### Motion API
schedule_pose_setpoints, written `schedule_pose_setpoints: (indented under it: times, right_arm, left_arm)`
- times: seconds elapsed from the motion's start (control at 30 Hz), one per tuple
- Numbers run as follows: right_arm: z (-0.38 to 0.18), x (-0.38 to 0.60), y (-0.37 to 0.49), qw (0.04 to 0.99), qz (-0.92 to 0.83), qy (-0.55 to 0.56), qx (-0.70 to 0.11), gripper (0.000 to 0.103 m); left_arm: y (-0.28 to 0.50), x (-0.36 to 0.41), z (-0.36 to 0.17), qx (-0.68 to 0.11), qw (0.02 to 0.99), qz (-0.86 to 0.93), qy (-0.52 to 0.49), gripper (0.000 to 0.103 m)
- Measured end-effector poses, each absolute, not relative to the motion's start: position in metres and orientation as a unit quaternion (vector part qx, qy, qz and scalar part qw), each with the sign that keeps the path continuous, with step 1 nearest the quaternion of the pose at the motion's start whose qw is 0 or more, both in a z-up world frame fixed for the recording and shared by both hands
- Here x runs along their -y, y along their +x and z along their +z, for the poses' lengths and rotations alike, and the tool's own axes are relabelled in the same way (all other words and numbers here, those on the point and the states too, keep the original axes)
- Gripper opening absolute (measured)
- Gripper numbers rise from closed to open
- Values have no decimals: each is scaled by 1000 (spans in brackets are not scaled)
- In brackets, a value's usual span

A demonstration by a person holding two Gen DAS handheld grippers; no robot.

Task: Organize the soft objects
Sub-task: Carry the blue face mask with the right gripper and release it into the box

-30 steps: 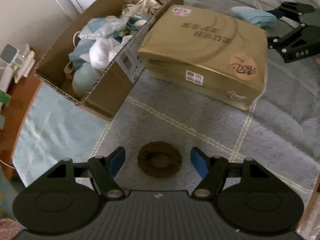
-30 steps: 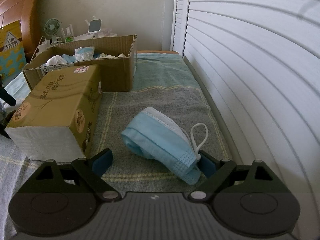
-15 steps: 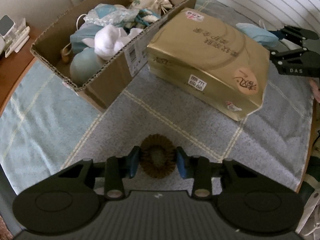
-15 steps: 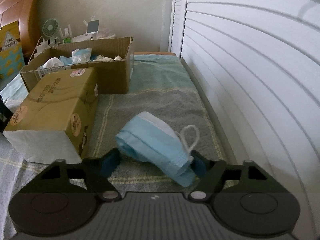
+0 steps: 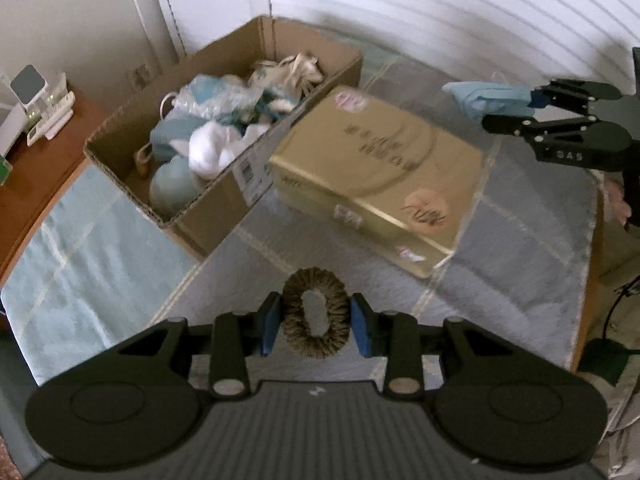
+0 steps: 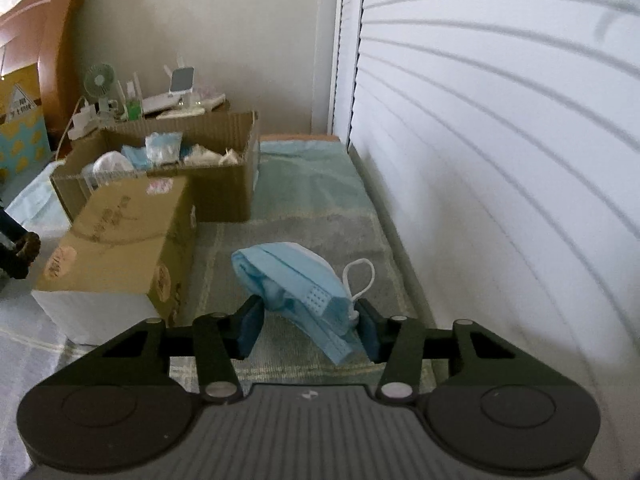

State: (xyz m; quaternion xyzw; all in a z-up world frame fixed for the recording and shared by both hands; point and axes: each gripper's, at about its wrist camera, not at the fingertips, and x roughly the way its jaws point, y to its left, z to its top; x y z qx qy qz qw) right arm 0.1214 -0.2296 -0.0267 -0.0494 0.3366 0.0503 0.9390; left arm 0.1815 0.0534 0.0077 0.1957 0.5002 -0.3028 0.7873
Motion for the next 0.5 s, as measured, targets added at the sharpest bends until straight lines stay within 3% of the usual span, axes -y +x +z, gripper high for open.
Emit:
schedule_pose_setpoints:
  times: [0.5]
  right_arm:
    - [36,191,157,955,118,-78,-262,55]
  left_arm:
    - [167,-50,30,-453,819,-306,173,36]
